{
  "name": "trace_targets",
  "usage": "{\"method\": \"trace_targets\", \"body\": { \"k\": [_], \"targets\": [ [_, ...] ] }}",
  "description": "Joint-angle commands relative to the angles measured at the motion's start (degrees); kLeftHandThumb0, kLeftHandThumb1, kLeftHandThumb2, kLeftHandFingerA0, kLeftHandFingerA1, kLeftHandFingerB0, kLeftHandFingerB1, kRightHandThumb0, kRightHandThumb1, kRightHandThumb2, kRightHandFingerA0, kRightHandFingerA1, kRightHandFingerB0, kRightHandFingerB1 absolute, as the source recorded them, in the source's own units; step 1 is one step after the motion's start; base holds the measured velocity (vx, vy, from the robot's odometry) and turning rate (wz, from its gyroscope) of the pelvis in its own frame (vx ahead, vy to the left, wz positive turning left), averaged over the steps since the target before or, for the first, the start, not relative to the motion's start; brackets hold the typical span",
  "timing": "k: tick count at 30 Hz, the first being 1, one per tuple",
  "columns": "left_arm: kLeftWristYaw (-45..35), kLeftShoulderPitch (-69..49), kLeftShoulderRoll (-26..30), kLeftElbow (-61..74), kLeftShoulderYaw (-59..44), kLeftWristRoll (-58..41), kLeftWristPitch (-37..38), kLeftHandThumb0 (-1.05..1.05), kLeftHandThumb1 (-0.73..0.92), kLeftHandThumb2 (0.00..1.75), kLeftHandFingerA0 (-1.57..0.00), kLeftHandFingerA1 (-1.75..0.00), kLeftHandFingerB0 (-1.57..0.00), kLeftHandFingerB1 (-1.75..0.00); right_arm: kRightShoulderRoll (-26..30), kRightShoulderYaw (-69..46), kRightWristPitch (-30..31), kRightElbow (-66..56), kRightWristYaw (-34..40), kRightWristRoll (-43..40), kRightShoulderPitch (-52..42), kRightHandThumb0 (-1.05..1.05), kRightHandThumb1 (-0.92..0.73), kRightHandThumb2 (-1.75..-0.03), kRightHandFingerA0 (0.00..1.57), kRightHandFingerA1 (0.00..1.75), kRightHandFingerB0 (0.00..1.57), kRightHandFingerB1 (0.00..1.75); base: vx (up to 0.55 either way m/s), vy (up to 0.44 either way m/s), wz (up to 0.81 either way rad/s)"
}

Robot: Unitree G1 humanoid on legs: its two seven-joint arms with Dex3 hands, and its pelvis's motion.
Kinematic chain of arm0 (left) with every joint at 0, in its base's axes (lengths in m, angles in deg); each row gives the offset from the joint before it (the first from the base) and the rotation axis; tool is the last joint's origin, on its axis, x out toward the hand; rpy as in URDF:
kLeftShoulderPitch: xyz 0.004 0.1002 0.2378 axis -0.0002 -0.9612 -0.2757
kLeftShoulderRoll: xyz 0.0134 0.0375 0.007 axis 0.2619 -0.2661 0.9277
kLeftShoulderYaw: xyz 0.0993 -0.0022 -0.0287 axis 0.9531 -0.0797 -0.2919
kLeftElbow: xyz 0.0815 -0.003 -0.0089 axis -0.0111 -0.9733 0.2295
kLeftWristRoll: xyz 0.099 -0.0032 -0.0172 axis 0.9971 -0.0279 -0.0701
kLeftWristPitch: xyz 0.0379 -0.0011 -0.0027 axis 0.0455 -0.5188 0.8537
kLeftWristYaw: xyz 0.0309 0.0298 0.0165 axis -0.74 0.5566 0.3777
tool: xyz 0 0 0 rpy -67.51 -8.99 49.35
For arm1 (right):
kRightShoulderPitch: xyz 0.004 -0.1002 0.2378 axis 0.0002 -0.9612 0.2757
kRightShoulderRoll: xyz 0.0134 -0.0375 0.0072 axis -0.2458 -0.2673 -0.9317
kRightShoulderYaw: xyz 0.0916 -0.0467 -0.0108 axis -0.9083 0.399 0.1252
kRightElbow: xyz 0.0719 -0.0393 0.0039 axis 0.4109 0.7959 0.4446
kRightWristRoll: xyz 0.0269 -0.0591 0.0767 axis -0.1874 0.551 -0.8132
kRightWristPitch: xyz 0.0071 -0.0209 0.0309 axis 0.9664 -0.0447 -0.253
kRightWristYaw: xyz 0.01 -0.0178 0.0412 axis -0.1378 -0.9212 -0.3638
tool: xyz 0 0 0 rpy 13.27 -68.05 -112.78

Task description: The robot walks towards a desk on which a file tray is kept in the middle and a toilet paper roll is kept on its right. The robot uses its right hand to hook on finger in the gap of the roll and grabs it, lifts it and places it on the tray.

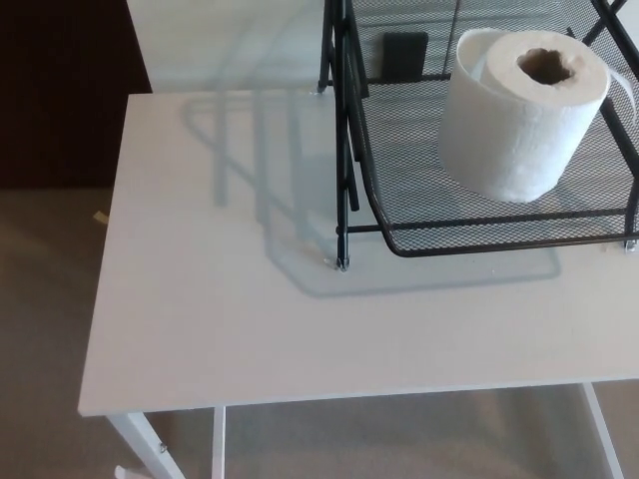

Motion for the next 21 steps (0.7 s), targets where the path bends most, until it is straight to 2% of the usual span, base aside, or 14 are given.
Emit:
{"method": "trace_targets", "body": {
  "k": [1,2,3,4,5,6,7,8,9,11,14,16,20,21],
  "targets": [
    [1.28,-0.07,2.31,-1.3,-0.42,1.09,3.07,-0.69,0.86,1.07,-0.22,-0.53,-0.11,-0.45,5.41,5.66,-4.52,10.92,13.14,0.89,0.51,-0.52,-0.59,-0.58,0.88,1.15,0.39,0.52,0.0,0.0,0.0],
    [1.62,0.89,2.24,-2.17,-0.26,1.27,2.95,-0.69,0.86,1.07,-0.23,-0.53,-0.12,-0.45,6.29,7.02,2.48,8.84,10.26,1.46,1.75,-0.58,-0.44,-0.83,0.89,0.9,0.37,0.55,0.0,0.0,0.0],
    [1.44,1.38,2.15,-2.66,-0.35,1.1,3.04,-0.69,0.86,1.07,-0.22,-0.53,-0.11,-0.45,7.15,8.83,11.99,6.21,7.85,1.57,3.67,-0.52,-0.54,-0.57,0.43,0.75,0.44,0.39,0.0,0.0,0.0],
    [1.6,1.86,2.18,-3.22,0.02,1.48,3.34,-0.69,0.86,1.07,-0.23,-0.53,-0.12,-0.45,8.24,10.6,15.22,5.91,7.02,1.9,4.64,-0.5,-0.52,-0.56,0.44,0.58,0.45,0.37,0.0,0.0,0.0],
    [2.01,2.75,2.22,-4.05,0.64,2.15,3.48,-0.68,0.85,1.07,-0.25,-0.54,-0.12,-0.46,10.73,12.74,16.27,9.87,4.64,2.14,7.17,-0.52,-0.4,-0.76,0.45,0.64,0.38,0.52,0.0,0.0,0.0],
    [2.12,3.36,2.21,-4.55,0.86,2.35,3.4,-0.68,0.85,1.07,-0.25,-0.54,-0.12,-0.46,12.91,14.18,17.39,14.19,2.07,1.62,9.76,-0.52,-0.4,-0.76,0.45,0.64,0.38,0.52,0.0,0.0,0.0],
    [1.68,3.06,2.17,-3.8,0.79,2.04,3.13,-0.69,0.85,1.07,-0.23,-0.54,-0.12,-0.46,15.31,17.73,16.65,19.19,1.61,3.46,12.37,-0.56,-0.42,-0.8,0.65,0.67,0.46,0.55,0.0,0.0,0.0],
    [1.88,3.05,2.16,-3.93,0.91,2.17,3.09,-0.69,0.85,1.07,-0.24,-0.54,-0.12,-0.46,16.03,19.77,14.98,20.5,1.18,4.53,12.67,-0.53,-0.42,-0.79,0.69,0.68,0.5,0.57,0.0,0.0,0.0],
    [1.89,3.05,2.19,-4.36,0.92,2.18,3.43,-0.68,0.85,1.06,-0.23,-0.54,-0.12,-0.46,17.62,22.99,13.96,21.17,-0.95,5.91,12.83,-0.56,-0.6,-0.59,0.67,0.56,0.54,0.42,0.0,0.0,0.0],
    [2.24,3.51,2.27,-5.65,1.14,2.45,3.97,-0.68,0.85,1.04,-0.22,-0.53,-0.13,-0.45,22.28,33.51,8.72,24.46,0.04,14.67,13.58,-0.61,-0.64,-0.6,0.73,0.49,0.63,0.4,0.0,0.0,0.0],
    [1.02,1.93,2.42,-3.0,-0.02,0.97,3.84,-0.7,0.86,1.05,-0.19,-0.52,-0.09,-0.44,25.56,45.9,8.72,27.15,5.66,25.34,16.95,-0.67,-0.72,-0.62,0.6,0.49,0.55,0.38,0.0,0.0,0.0],
    [0.93,0.89,2.39,-1.06,-0.07,0.9,3.69,-0.69,0.87,1.07,-0.19,-0.52,-0.1,-0.44,24.37,44.32,8.7,30.05,4.09,20.03,18.82,-0.59,-0.69,-0.61,0.65,0.52,0.61,0.41,0.0,0.0,0.0],
    [1.48,1.82,1.97,-2.61,0.73,1.7,4.01,-0.69,0.86,1.07,-0.21,-0.52,-0.11,-0.45,25.85,51.15,3.9,31.55,10.68,23.01,18.69,-0.66,-0.74,-0.63,0.61,0.53,0.62,0.39,0.0,0.0,0.0],
    [2.19,1.9,1.65,-3.61,1.53,2.57,4.06,-0.71,0.85,1.07,-0.21,-0.54,-0.11,-0.46,25.42,55.17,8.55,33.94,9.23,25.09,21.71,-0.68,-0.61,-1.03,0.47,0.6,0.53,0.55,0.0,0.0,0.0]
  ]
}}
